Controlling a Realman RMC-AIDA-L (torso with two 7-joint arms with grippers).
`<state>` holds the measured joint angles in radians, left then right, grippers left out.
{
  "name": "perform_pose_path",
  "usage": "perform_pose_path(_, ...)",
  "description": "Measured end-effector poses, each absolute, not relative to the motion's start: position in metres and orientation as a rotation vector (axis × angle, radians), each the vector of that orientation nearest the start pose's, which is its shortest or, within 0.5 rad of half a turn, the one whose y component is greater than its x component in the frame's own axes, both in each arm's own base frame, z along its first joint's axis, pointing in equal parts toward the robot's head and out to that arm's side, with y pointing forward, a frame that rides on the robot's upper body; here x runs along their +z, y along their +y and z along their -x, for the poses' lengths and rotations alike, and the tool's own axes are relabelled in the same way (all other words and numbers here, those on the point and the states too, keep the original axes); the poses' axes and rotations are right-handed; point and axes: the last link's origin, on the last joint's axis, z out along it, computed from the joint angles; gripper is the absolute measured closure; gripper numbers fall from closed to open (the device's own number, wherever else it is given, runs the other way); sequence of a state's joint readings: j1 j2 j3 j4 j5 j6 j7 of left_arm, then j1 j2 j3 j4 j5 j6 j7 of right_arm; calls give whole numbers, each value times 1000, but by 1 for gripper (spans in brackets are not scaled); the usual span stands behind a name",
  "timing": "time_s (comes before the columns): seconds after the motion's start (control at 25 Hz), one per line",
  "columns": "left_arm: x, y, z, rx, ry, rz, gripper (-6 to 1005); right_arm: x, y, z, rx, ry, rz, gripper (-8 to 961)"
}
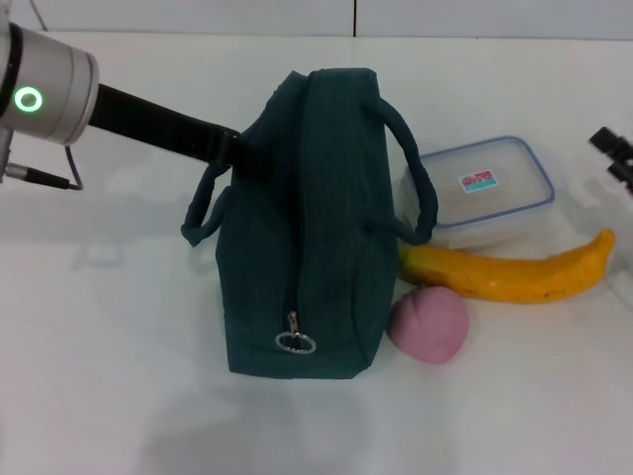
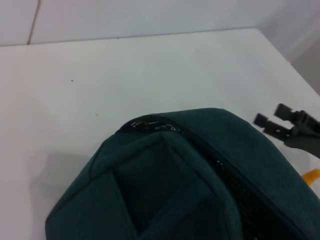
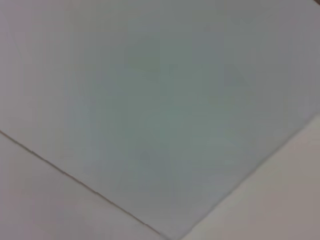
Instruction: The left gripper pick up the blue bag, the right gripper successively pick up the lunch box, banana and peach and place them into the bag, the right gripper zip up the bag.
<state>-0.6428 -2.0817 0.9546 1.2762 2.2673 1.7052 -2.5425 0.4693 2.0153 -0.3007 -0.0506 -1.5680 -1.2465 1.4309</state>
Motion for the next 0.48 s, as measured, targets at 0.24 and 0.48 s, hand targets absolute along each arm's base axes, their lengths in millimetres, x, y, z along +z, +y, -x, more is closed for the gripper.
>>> perform_pose_path(0.24, 43, 361, 163, -156, -1266, 2676, 963, -28, 321, -329, 1276, 1564, 1641, 89)
perform_pose_path(0.48, 39, 362, 161, -139, -1235, 2686, 963, -35, 322, -324, 1297, 1594, 1632, 93)
